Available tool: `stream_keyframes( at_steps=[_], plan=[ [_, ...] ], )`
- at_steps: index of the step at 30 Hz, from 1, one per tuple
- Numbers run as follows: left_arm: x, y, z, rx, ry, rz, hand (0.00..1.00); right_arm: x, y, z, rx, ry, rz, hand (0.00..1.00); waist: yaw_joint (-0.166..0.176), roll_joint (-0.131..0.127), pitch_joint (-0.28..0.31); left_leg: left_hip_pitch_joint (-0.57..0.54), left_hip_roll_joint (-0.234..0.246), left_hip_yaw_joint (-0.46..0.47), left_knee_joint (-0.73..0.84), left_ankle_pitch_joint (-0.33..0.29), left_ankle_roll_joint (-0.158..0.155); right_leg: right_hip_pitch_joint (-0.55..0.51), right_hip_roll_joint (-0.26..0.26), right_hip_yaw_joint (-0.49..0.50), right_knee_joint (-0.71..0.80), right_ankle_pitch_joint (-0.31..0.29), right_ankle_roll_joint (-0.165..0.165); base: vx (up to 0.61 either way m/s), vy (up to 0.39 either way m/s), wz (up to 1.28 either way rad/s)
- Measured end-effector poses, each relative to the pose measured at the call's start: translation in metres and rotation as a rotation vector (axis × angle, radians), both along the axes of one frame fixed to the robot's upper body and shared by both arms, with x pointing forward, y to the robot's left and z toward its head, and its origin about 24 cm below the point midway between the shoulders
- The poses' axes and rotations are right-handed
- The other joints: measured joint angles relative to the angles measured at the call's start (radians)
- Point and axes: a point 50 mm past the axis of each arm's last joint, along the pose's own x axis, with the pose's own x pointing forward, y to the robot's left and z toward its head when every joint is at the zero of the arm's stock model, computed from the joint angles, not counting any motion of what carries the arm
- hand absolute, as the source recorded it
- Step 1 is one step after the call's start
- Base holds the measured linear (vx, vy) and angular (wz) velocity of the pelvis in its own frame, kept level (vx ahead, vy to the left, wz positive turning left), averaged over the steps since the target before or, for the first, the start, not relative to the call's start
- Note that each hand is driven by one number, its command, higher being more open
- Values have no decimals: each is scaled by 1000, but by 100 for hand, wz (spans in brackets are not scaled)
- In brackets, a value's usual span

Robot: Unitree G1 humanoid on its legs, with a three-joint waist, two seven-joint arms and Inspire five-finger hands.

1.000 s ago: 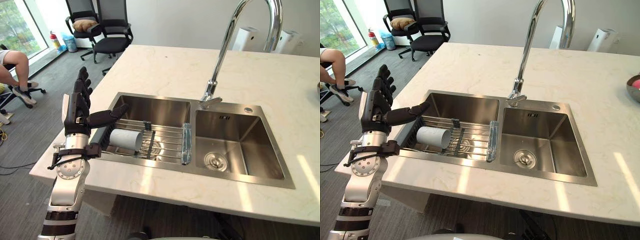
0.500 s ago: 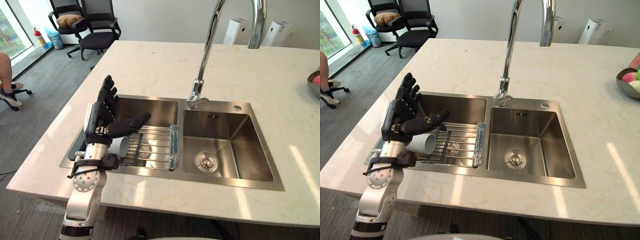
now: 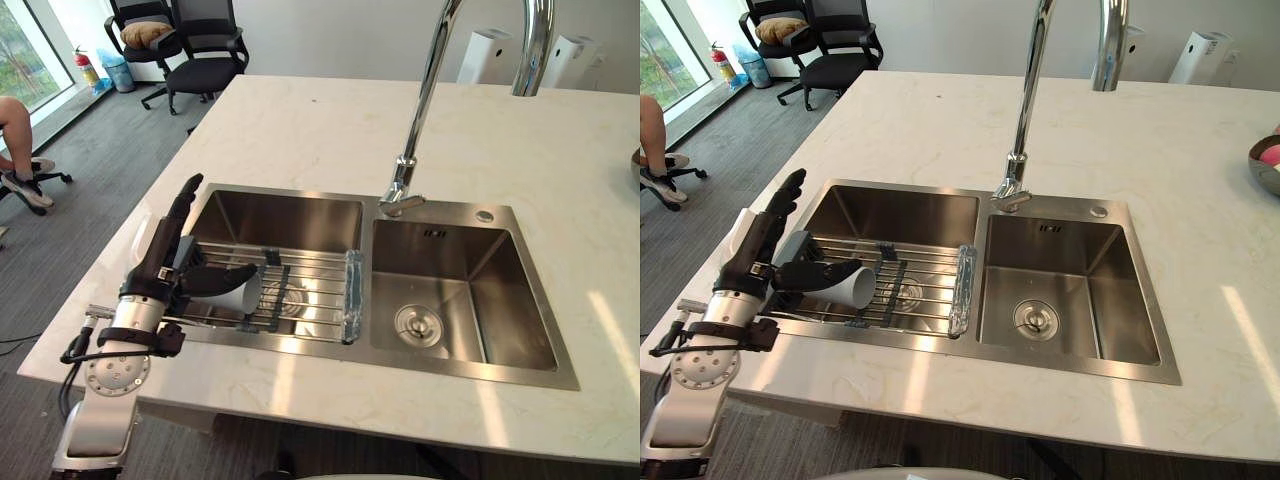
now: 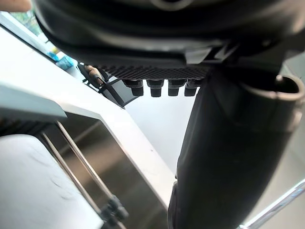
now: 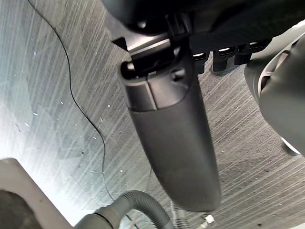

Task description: Walk over to the sink, pick up the cup, carry it to the dishwasher, place the cup inside the dishwasher, then close the dishwasher door

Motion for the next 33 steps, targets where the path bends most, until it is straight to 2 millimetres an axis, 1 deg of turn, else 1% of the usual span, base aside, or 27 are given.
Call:
stream_keyframes(
  at_steps=[4,7,9,12,15,18,21,22,26,30,33],
  plan=[
    [2,17,5,215,55,-66,100,1,-3,2,-3,23,37,100,7,12,-3,4,0,0,0,0,0,3,0,-3,-4,1,0,0,0,0],
    [3,24,9,343,102,-123,100,-1,-5,3,4,17,42,100,3,15,-3,10,1,7,-1,0,0,3,2,2,-8,4,0,-32,1,-6],
    [4,27,8,403,143,-151,100,-4,-8,3,9,11,44,100,-1,18,-5,10,1,11,-5,0,0,4,2,6,-19,10,1,-42,4,-7],
    [8,28,1,454,212,-183,100,-7,-10,4,13,7,45,100,-8,24,-8,10,-1,18,-6,0,1,13,5,11,-49,28,1,-27,3,-7],
    [11,28,-3,494,245,-204,100,-9,-9,3,13,14,59,100,-11,25,-9,10,0,21,-6,-1,1,19,8,12,-64,37,0,-5,-1,-2],
    [14,28,-2,551,255,-218,100,-12,-9,3,15,22,59,100,-13,25,-9,10,0,23,-7,-1,0,23,10,14,-76,44,0,-4,-3,-1],
    [16,33,-4,627,257,-200,100,-13,-9,3,14,27,60,100,-16,27,-9,12,1,28,-7,-1,0,25,11,20,-82,49,0,-23,-7,-7],
    [16,37,-6,667,265,-184,100,-13,-9,3,14,29,70,100,-17,27,-10,13,2,36,-7,-2,-1,25,12,28,-85,53,-1,-28,-9,-12],
    [15,39,-12,737,286,-182,100,-13,-8,3,14,34,78,100,-19,27,-10,14,3,49,-7,-2,0,24,13,39,-95,62,-1,-30,-6,-10],
    [14,36,-22,765,332,-213,100,-11,-7,3,12,41,106,100,-31,28,-11,19,5,60,-7,-3,0,20,14,49,-97,64,-2,-42,-6,-8],
    [15,35,-23,770,368,-230,100,-10,-6,4,11,44,121,100,-40,28,-12,22,7,69,-7,-5,0,18,15,59,-97,66,-2,-27,-9,-10]
  ],
)
